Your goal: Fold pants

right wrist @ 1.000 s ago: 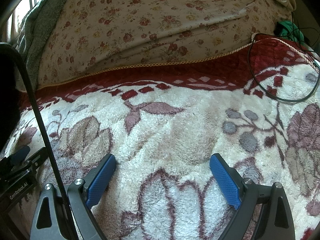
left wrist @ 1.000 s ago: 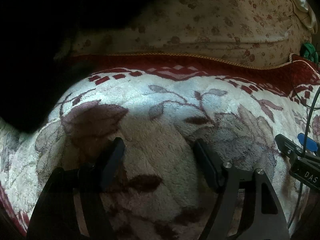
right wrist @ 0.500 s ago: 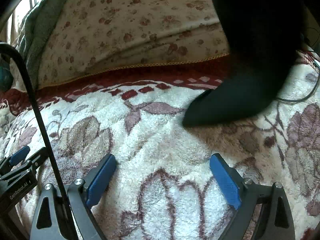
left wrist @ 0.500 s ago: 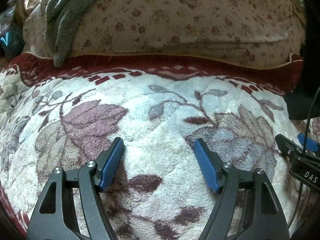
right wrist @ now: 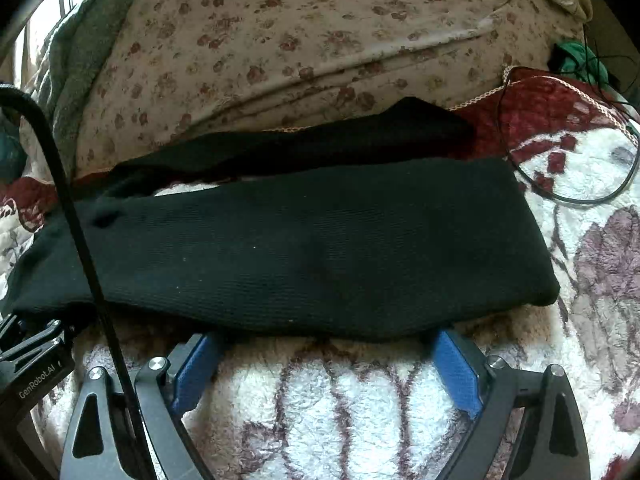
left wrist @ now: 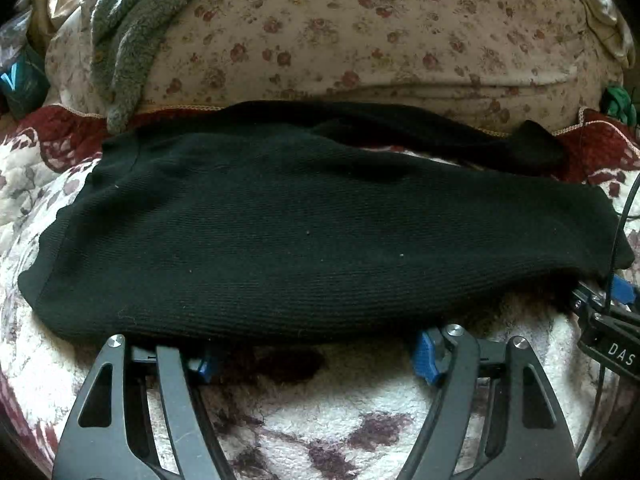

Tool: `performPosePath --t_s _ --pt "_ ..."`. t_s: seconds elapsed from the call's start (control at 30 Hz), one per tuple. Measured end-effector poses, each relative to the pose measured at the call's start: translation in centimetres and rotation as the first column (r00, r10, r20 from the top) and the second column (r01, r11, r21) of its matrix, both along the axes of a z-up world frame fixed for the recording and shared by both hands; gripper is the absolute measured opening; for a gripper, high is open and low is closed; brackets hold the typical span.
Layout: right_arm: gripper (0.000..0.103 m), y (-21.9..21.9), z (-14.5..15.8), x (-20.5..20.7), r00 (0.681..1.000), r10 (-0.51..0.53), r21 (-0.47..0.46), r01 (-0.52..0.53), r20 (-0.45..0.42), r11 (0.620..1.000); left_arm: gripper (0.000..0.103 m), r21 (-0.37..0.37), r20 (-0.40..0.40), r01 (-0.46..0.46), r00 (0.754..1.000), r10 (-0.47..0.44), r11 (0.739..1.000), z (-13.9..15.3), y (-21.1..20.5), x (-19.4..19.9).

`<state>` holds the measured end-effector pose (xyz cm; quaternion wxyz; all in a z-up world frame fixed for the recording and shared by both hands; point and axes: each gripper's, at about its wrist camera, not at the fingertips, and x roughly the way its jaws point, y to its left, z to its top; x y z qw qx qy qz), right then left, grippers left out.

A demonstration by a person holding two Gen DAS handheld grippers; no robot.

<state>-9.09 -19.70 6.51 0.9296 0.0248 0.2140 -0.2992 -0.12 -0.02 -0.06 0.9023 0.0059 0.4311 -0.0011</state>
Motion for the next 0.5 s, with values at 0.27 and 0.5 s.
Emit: performPosePath --t_s 0.27,0.5 --pt "0.094 0.01 0.04 0.00 1.000 0.000 0.000 0.000 0.000 1.000 0.073 0.000 0.000 0.000 1.000 0.000 1.000 -0.01 0.00 -0.01" --pt "0.094 0.01 0.04 0.02 1.000 0.000 0.000 0.000 0.000 1.000 0.073 0.006 -0.003 0.000 1.000 0.000 1.000 -0.12 -0.05 0.14"
